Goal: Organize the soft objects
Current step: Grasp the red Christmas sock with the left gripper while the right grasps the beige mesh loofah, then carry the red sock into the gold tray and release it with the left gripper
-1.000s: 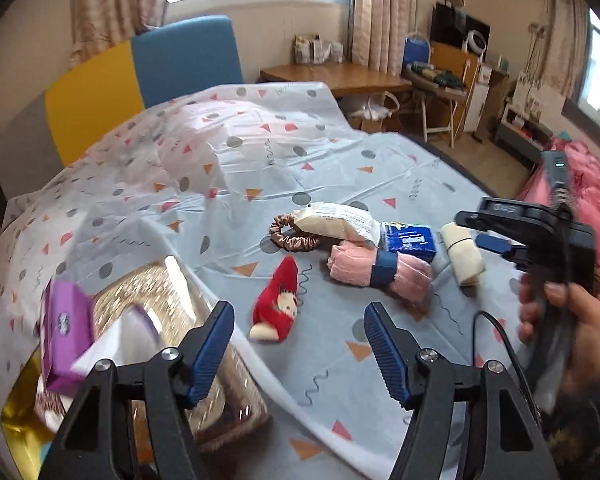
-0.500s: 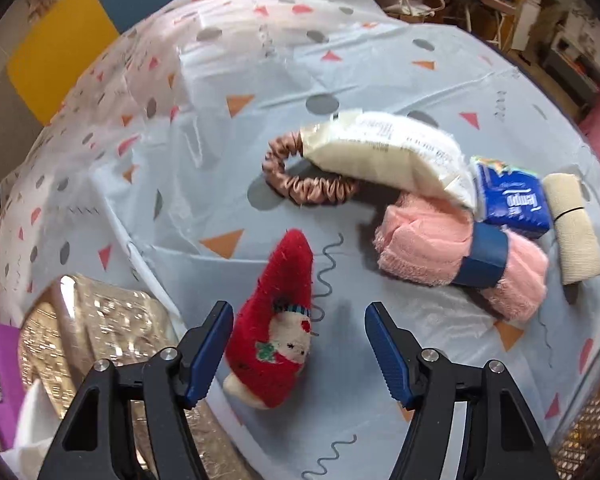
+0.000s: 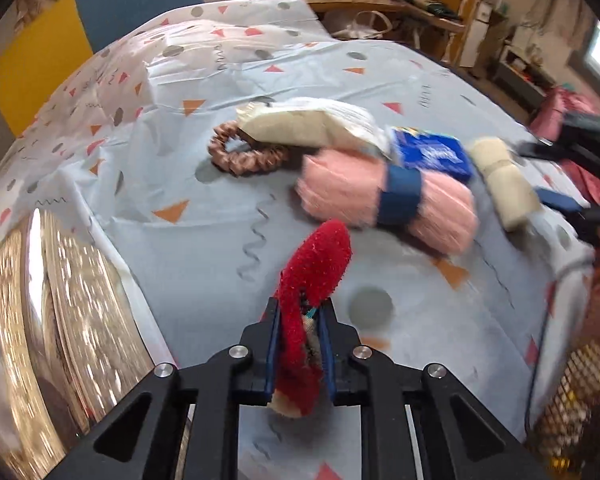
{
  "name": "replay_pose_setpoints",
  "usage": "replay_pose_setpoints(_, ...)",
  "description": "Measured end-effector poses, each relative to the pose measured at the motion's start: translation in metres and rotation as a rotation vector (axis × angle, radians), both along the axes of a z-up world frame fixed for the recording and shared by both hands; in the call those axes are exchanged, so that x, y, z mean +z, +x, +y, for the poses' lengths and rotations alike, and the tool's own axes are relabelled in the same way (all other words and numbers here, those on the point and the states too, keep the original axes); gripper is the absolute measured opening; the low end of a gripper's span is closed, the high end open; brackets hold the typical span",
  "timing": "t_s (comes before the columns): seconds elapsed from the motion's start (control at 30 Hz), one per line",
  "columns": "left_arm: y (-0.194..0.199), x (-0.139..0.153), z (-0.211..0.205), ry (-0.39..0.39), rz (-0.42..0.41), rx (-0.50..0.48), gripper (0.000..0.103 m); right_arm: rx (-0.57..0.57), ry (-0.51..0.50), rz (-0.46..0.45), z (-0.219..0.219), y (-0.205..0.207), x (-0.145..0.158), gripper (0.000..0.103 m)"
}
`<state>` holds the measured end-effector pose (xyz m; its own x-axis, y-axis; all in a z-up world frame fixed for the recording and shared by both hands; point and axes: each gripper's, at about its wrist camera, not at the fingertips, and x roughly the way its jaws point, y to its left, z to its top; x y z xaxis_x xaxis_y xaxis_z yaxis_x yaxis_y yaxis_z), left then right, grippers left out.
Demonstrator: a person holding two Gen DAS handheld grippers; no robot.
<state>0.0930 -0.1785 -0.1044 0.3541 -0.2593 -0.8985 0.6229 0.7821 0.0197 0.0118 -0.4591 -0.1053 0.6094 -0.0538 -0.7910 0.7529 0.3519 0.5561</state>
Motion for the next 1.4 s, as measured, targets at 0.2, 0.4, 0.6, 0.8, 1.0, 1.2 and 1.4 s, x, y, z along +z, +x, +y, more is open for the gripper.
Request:
replay_pose_setpoints(0.2, -0.064, -0.001, 0.018, -0.045, -0.035, -0.097, 0.018, 0.073, -0.095, 0.123, 0.007, 0.018, -0.004, 0.052)
replay_pose_setpoints(0.4, -0.072, -0.011, 0.019, -0.041, -0.097, -0.082, 0.018, 0.161, -0.207, 0.271, 0.019, 0.039, -0.012, 0.052)
replay_pose_setpoints(0.6, -0.072, -0.013, 0.023, -0.042, -0.115, -0.065, 0.018, 0.29, -0.329, 0.357, 0.039, 0.059, -0.013, 0.036)
replay_pose_setpoints(0.8, -0.077, -0.006, 0.025, -0.035, -0.141, -0.068, 0.015, 0.327, -0.356, 0.389, 0.044, 0.064, -0.019, 0.036)
replay_pose_setpoints(1.0, -0.073, 0.035, 0.029, -0.156, -0.156, -0.062, 0.015, 0.33, -0.375, 0.395, 0.047, 0.062, -0.017, 0.036)
replay_pose_setpoints(1.2, -0.049, 0.096, 0.057, -0.331, -0.177, 0.029, 0.015, 0.351, -0.41, 0.417, 0.051, 0.067, -0.018, 0.036)
replay_pose_setpoints(1.4, -0.029, 0.142, 0.13, -0.426, -0.253, 0.191, 0.015, 0.357, -0.405, 0.415, 0.05, 0.067, -0.018, 0.036)
